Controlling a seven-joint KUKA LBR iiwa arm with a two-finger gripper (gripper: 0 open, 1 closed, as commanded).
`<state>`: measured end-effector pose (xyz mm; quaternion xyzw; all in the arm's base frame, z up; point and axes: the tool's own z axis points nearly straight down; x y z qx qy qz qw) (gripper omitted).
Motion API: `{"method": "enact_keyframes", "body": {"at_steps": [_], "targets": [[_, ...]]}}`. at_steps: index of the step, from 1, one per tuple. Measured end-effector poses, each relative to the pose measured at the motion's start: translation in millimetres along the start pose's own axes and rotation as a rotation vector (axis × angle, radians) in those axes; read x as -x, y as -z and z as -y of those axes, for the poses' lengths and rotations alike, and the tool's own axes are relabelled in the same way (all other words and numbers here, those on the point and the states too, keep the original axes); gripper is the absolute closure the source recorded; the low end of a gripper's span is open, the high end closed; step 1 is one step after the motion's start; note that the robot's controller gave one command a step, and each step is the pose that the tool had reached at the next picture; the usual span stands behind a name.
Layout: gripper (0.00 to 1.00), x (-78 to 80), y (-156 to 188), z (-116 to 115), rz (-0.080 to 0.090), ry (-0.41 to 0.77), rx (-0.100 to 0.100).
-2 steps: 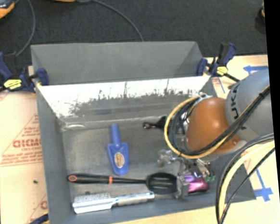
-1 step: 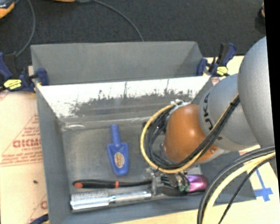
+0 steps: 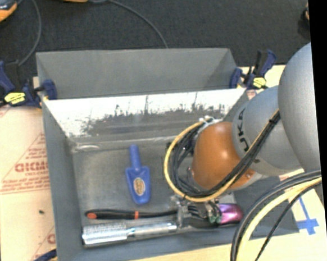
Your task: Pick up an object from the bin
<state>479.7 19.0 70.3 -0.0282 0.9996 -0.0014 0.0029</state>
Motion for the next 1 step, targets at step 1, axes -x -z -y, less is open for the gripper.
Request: {"method": "enact_keyframes", "body": {"at_steps": [1], "targets": [[1.0, -1.8, -0.1, 55.4, 0.004, 0.012, -0.002]]}}
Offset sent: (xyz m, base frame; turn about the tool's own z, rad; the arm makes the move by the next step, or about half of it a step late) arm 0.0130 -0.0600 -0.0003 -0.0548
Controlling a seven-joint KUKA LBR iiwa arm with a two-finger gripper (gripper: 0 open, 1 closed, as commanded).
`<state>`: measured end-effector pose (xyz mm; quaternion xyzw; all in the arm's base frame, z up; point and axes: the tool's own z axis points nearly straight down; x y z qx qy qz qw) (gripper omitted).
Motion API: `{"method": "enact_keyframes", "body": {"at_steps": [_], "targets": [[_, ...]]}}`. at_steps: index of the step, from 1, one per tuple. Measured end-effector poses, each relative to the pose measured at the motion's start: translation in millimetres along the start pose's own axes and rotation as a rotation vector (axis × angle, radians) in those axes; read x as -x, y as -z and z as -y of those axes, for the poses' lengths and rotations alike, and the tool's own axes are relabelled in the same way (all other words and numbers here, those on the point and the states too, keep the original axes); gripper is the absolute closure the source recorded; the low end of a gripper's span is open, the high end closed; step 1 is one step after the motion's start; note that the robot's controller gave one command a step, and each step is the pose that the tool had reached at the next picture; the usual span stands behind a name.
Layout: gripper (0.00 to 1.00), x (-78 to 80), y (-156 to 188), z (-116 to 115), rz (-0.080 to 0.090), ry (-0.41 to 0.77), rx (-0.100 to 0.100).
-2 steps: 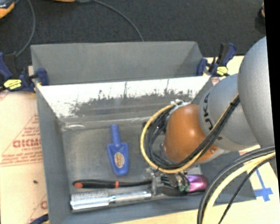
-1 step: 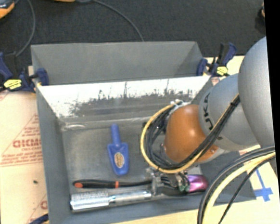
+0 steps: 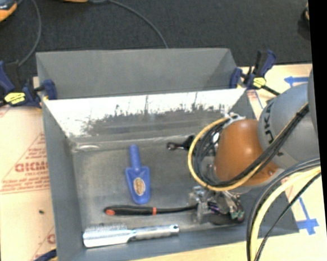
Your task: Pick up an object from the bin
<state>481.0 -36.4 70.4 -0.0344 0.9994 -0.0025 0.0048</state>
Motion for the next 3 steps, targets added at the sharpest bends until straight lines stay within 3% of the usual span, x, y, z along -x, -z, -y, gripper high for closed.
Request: {"method": "enact_keyframes", "body": {"at_steps": [1, 2, 3], "targets": [[1.0, 10.1, -0.1, 3.9, 0.0, 0.035, 0.002], [1.0, 5.5, 85.9, 5.1, -0.004, 0.024, 0.002], [1.0, 8.0, 139.9, 3.6, 0.007, 0.016, 0.0]]}}
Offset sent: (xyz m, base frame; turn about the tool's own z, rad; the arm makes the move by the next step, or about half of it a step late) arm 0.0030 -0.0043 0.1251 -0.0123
